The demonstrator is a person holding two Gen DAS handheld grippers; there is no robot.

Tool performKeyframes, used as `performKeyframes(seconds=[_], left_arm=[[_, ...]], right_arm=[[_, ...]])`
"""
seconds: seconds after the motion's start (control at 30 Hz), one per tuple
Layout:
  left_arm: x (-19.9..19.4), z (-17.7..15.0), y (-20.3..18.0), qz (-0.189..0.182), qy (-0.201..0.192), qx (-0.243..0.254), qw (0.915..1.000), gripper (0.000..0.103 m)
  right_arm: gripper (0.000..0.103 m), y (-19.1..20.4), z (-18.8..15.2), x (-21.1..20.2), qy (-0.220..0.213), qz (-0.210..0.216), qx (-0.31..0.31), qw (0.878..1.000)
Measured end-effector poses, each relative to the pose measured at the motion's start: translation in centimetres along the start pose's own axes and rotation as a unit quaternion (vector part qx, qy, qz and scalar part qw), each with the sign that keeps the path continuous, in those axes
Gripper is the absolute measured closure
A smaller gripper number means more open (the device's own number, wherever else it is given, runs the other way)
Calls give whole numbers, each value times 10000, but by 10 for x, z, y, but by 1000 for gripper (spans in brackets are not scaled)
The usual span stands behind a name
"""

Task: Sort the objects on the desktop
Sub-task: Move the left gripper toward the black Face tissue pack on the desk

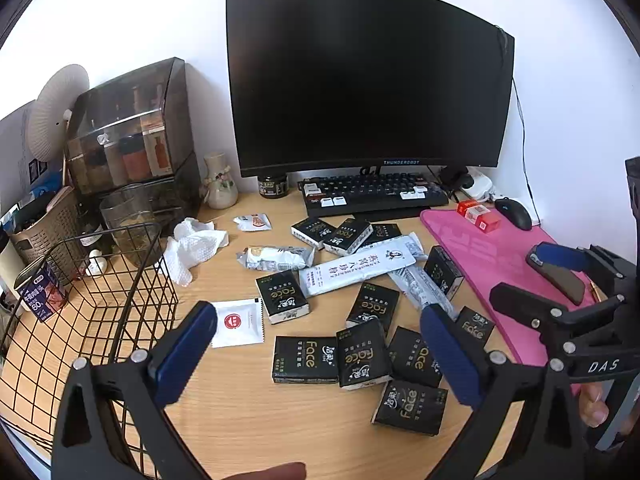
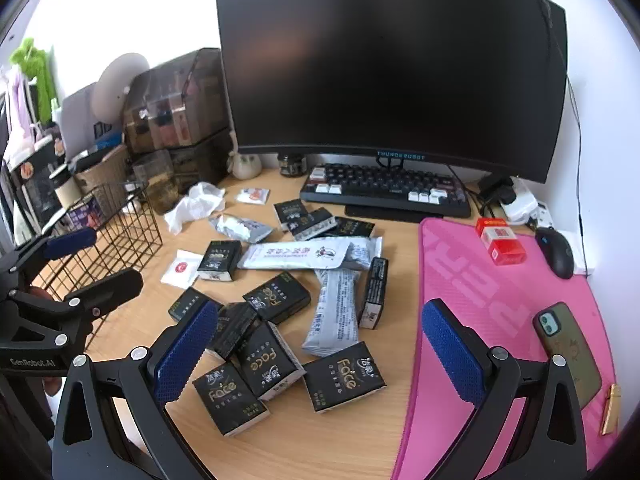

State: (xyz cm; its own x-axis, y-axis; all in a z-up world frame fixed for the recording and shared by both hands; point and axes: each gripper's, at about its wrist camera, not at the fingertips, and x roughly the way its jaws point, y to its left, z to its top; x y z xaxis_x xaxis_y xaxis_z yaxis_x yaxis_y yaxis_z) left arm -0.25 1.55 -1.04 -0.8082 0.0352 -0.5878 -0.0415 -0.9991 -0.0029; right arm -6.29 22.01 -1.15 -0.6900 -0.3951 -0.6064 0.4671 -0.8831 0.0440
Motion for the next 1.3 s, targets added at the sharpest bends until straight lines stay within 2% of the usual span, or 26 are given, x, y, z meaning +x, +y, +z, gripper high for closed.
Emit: performKeyframes(seconds=[0.33, 0.6, 0.9, 0.97, 1.07, 1.3], left_arm=[[0, 0, -3, 4, 26, 48, 10000, 2], [7, -6, -11, -188, 184, 195, 9995, 2], [36, -30, -36, -349, 663, 361, 9965, 2], [42, -38, -41, -286, 809, 325, 9958, 2], [50, -52, -51, -407, 999, 385, 9934, 2], [67, -69, -69, -542, 1324, 520, 9884, 2]], right_arm=[[0, 0, 0, 0, 94, 60, 18, 9999], [0, -4, 3, 0, -31, -30, -25, 10000], [0, -17, 1, 6, 54, -165, -30, 9998], [0, -22, -4, 12, 107, -191, -37, 9998], [0, -28, -16, 23, 328, -175, 13, 9993], [0, -42, -38, 42, 516, -140, 158, 9984]])
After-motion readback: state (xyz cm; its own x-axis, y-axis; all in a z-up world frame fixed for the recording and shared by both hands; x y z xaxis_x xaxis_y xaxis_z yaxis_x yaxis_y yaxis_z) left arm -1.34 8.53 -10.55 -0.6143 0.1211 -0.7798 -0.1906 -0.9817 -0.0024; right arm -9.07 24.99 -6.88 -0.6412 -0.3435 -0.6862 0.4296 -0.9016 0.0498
